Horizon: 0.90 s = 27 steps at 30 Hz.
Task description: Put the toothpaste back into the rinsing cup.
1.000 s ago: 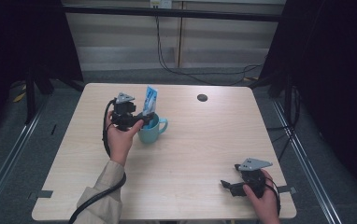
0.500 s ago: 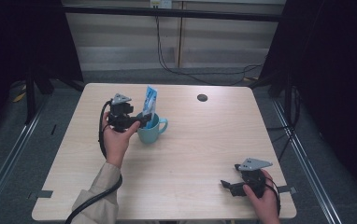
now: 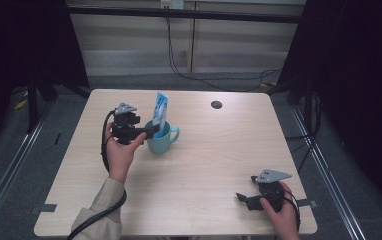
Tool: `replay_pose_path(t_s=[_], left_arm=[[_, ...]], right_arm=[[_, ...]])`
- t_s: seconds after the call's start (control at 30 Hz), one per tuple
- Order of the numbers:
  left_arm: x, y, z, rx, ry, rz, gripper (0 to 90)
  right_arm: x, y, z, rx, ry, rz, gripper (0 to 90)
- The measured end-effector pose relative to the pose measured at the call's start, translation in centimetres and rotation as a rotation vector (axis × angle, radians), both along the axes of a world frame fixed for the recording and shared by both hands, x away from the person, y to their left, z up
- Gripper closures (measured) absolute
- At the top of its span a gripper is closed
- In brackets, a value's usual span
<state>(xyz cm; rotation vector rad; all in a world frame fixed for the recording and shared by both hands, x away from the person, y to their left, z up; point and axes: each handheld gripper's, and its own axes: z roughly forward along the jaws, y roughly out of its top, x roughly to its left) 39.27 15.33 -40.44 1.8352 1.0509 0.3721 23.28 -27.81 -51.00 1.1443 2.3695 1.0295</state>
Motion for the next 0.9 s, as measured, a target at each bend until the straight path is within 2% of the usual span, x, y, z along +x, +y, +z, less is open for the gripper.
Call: replay_pose_path(t_s=[0.27, 0.9], left_arm=[[-0.5, 0.6, -0.1, -0.015, 0.003, -0.002, 15.5], [-2.3, 1.8, -0.7, -0.003, 0.017, -0.032, 15.5]], right_arm=[[0.0, 0.0, 0.0, 0.000, 0.000, 0.000, 13.2], [0.0, 0.0, 0.0, 0.000, 0.000, 0.000, 13.2]])
